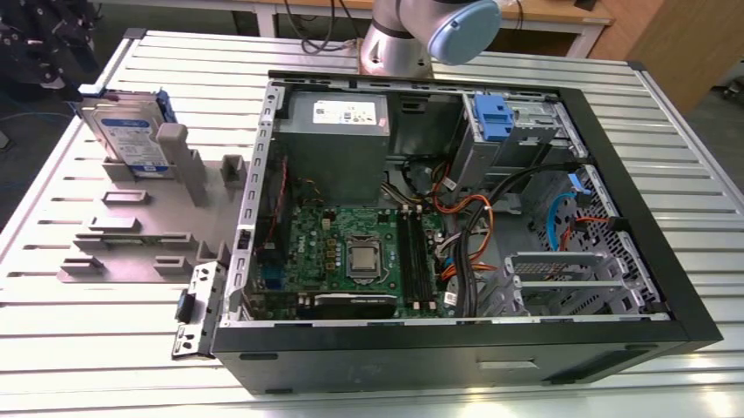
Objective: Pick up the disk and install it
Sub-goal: 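Pick up the disk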
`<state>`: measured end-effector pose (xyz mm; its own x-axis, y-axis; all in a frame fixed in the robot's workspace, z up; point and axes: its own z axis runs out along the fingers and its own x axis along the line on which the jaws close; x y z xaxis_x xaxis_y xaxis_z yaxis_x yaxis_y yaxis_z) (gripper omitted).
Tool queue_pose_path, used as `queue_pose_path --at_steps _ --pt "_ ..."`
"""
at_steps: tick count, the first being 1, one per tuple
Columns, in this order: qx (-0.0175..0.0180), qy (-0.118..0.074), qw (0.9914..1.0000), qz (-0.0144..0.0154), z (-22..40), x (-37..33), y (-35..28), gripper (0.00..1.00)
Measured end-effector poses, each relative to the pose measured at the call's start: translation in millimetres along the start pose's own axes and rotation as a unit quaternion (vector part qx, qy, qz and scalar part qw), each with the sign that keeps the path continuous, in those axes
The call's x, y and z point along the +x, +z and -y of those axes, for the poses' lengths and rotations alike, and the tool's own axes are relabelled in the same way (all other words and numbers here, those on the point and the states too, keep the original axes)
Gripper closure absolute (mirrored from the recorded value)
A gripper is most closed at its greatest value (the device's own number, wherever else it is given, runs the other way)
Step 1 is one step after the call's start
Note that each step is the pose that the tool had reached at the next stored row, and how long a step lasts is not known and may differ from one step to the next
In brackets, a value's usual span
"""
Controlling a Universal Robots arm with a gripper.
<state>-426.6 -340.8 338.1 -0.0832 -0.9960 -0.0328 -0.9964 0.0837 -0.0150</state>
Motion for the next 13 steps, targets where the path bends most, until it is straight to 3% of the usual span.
queue_pose_path --at_steps 5,10,13 --pt "-0.002 0.0 1.0 0.0003 -0.2 -1.9 4.8 0.41" --pt "-0.01 0.0 0.99995 -0.0003 0.1 -2.8 8.0 0.41" --pt "-0.0104 0.0 0.99995 -0.0001 0.1 -3.0 10.9 0.41"
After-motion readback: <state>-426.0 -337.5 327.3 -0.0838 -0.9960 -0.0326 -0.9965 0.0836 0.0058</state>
